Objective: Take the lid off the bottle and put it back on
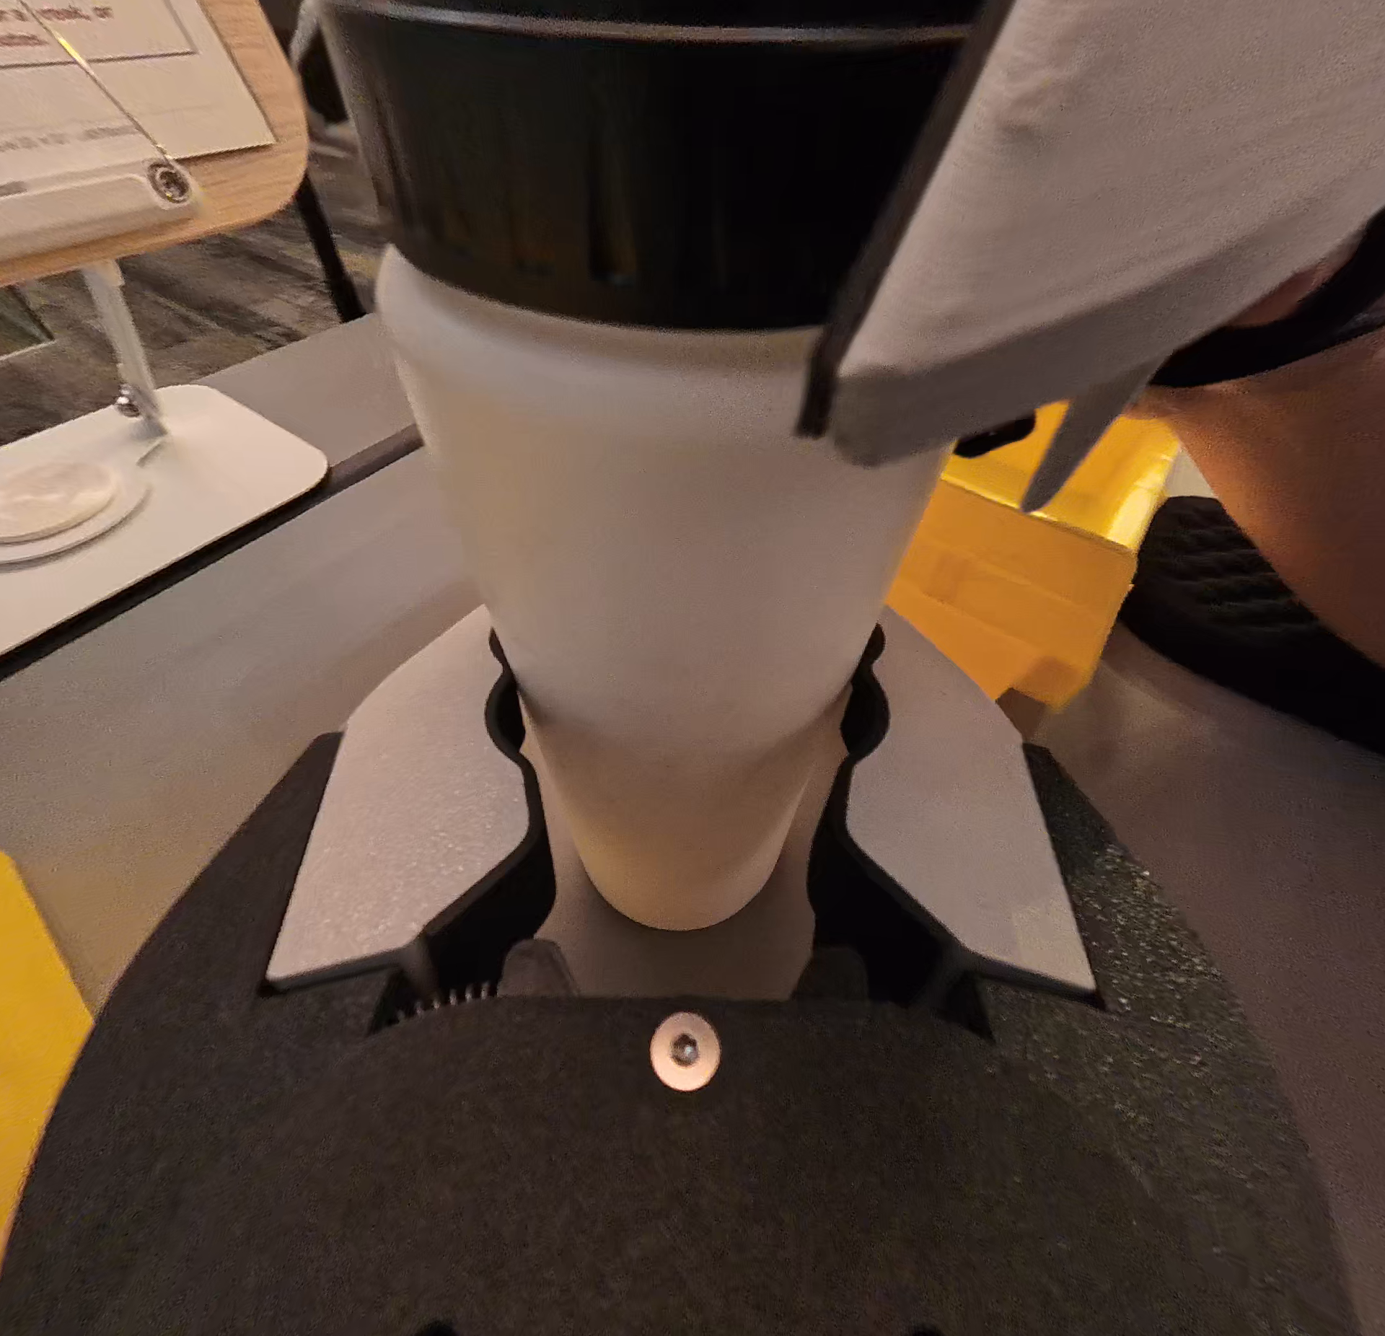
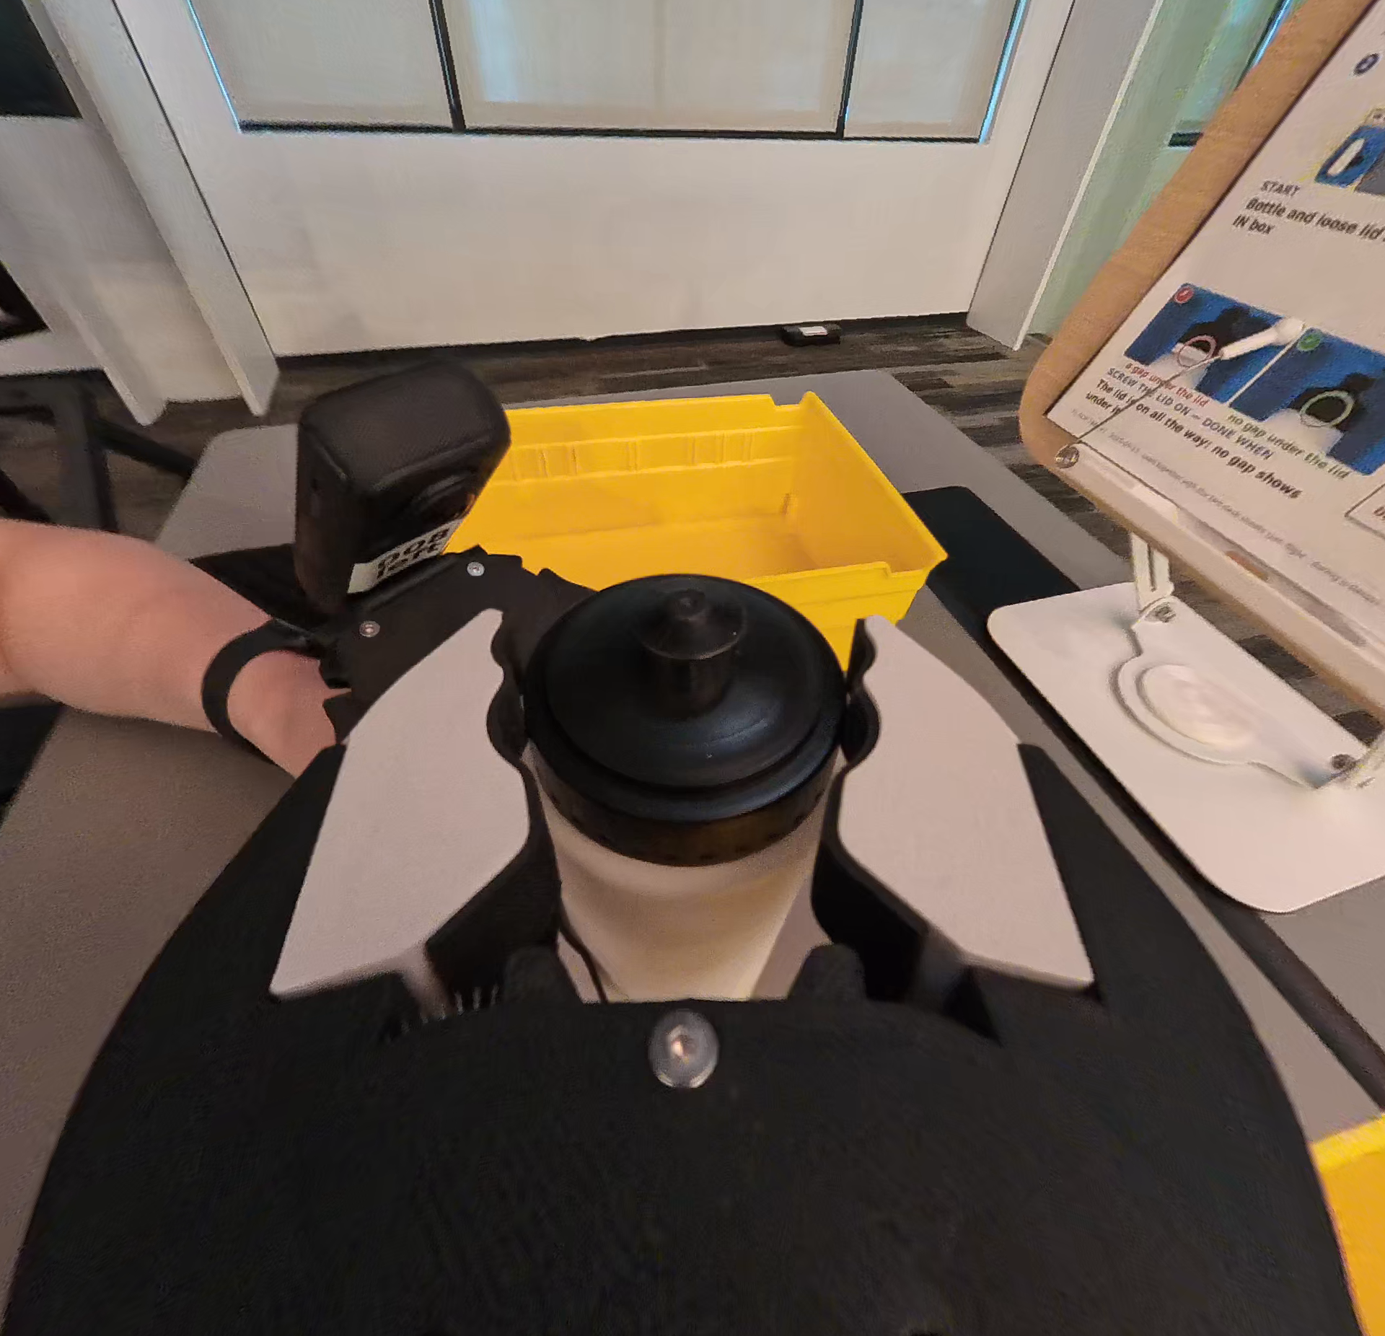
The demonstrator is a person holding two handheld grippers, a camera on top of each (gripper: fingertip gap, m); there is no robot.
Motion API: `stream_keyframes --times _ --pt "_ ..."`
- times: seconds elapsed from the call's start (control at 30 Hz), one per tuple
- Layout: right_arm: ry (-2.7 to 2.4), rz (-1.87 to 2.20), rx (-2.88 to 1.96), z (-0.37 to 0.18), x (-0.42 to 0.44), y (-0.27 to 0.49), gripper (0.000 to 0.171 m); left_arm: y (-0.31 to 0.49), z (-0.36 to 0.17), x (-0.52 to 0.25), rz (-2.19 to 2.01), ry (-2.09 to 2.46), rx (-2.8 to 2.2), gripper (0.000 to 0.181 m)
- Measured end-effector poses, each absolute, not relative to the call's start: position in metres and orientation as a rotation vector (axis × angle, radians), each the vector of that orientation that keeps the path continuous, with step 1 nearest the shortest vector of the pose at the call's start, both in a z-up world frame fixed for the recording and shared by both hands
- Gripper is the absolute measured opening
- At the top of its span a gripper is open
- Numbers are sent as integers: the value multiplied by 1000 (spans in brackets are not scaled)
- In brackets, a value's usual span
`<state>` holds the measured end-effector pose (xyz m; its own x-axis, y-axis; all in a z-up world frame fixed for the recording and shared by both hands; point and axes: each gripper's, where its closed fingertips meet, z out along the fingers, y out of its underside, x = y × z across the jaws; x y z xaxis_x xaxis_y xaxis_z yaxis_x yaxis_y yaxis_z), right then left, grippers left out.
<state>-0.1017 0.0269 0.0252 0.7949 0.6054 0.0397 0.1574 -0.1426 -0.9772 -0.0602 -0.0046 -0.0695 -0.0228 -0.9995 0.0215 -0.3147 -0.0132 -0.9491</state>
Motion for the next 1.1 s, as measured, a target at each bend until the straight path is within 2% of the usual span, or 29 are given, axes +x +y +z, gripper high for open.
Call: stream_keyframes --times 0.3,0.7,1.1 --pt "-254 272 -1652 30 -92 43 78 11 -70 -59 -1015 1366 -1566 85" --pt "-500 442 -1686 29 -97 32 78 5 -70 -60 -1038 1440 -1490 85" --pt "-450 306 -1677 30 -97 36 79 8 -69 -58 -1023 1390 -1509 84"
